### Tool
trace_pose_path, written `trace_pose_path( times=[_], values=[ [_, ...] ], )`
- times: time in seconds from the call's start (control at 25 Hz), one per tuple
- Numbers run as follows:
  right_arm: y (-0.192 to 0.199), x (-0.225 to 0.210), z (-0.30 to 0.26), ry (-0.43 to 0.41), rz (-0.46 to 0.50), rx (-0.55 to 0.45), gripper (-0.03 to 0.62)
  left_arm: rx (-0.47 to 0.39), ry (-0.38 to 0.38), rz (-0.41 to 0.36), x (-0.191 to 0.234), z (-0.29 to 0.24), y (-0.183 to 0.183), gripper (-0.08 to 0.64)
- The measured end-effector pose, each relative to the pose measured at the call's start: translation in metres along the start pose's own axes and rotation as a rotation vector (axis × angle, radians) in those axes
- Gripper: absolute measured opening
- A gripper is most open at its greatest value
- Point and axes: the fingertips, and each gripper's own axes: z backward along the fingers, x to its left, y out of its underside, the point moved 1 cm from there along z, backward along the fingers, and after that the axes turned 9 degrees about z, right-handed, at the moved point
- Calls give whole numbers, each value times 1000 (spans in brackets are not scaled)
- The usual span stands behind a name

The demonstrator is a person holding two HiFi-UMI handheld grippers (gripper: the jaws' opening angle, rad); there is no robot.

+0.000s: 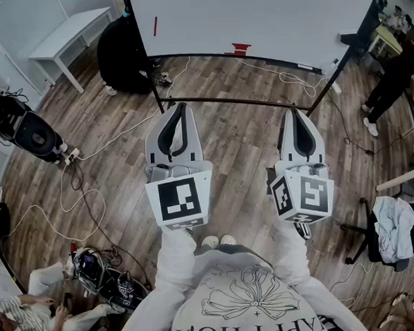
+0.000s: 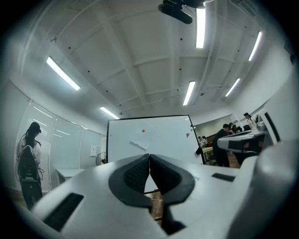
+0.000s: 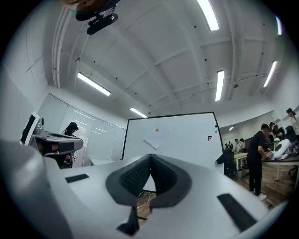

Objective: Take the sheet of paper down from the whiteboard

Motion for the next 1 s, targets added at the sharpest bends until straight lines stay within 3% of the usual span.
trace_pose_path(
  times=[0.4, 0.6, 1.0],
  values=[
    [6, -20, 0, -1, 2, 1, 2, 4, -10, -8, -17, -6, 3, 6],
    [14, -31, -1, -2, -46, -13, 2, 7, -27, -14, -25, -9, 9, 5],
    [38, -35, -32, -54, -50, 25, 3, 42, -55, -12, -27, -38, 28, 6]
  ],
)
